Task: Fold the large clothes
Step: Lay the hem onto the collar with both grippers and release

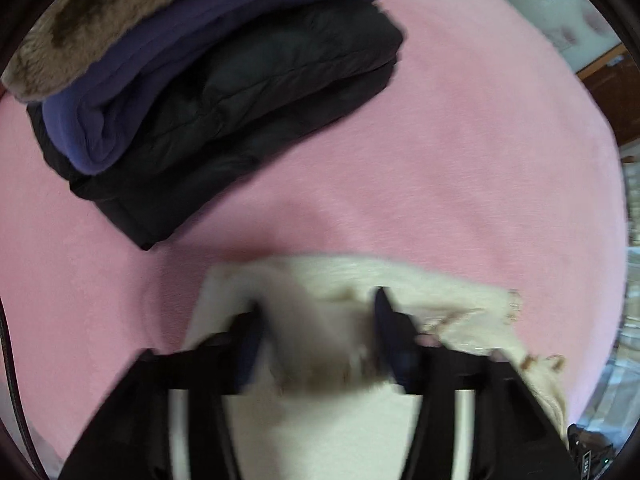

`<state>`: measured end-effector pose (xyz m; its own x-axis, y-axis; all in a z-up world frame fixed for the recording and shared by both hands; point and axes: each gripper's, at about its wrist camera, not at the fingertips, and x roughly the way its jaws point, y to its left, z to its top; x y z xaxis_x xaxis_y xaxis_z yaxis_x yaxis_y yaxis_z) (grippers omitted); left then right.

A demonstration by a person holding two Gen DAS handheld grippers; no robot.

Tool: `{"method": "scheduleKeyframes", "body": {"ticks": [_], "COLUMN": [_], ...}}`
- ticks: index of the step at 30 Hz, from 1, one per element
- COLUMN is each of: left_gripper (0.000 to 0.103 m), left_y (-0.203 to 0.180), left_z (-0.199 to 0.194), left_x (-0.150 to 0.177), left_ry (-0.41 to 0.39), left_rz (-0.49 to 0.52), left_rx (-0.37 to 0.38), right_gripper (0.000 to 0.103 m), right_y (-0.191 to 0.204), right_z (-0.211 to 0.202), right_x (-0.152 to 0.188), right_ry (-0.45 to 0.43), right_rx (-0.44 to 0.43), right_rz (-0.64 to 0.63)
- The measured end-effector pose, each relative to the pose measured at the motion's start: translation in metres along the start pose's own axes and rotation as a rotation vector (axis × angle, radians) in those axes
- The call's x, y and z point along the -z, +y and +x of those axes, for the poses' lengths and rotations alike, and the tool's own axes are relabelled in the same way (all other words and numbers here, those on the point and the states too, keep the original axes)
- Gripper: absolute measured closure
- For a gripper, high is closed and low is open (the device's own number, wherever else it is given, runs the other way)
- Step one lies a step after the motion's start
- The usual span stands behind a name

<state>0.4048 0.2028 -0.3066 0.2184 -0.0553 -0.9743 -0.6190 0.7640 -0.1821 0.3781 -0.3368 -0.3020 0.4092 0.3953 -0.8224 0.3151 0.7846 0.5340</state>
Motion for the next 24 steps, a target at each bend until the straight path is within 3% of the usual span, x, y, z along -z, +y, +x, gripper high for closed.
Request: {"method": "scheduleKeyframes", "body": {"ticks": [2, 6, 9, 12, 14, 15, 16, 21, 24], "left_gripper": [0.029, 0.028, 0.027, 0.027, 0.027, 0.027, 0.027, 0.027, 0.023], "left_y": [-0.014, -0.053, -0.078, -0.095, -0.100, -0.102, -0.103, -0.098, -0.095], "left_z": [-0.015, -0.044, -0.058, -0.052, -0.037, -0.029, -0.020, 0.021, 0.043], "left_x": [0.000, 0.011, 0.033, 0.053, 0.062, 0.068, 0.072, 0.065, 0.056], "left_ry": [-0.093, -0.241, -0.377, -0.460, -0.452, -0.440, -0.421, -0.345, -0.299], "left_rz": [0.047, 0.276, 0.475, 0.605, 0.658, 0.671, 0.681, 0.660, 0.642], "left_rx": [-0.027, -0.088, -0.191, -0.281, -0.315, -0.325, -0.331, -0.331, -0.347], "right_gripper": [0.035, 0.035, 0.035, 0.035, 0.052, 0.073, 0.082, 0.091, 0.092], "right_y": [0.008, 0.019, 0.028, 0.040, 0.043, 0.048, 0.051, 0.061, 0.055], "right_z": [-0.014, -0.042, -0.057, -0.056, -0.046, -0.037, -0.027, 0.015, 0.040], "right_x": [-0.003, -0.012, -0.012, -0.006, 0.000, 0.002, 0.005, 0.016, 0.013], "right_ry": [-0.047, -0.094, -0.148, -0.174, -0.155, -0.128, -0.102, -0.055, -0.035], "right_rx": [0.003, -0.022, 0.032, 0.108, 0.137, 0.138, 0.137, 0.121, 0.188], "right_rz": [-0.045, -0.116, -0.211, -0.335, -0.395, -0.415, -0.428, -0.460, -0.448]}}
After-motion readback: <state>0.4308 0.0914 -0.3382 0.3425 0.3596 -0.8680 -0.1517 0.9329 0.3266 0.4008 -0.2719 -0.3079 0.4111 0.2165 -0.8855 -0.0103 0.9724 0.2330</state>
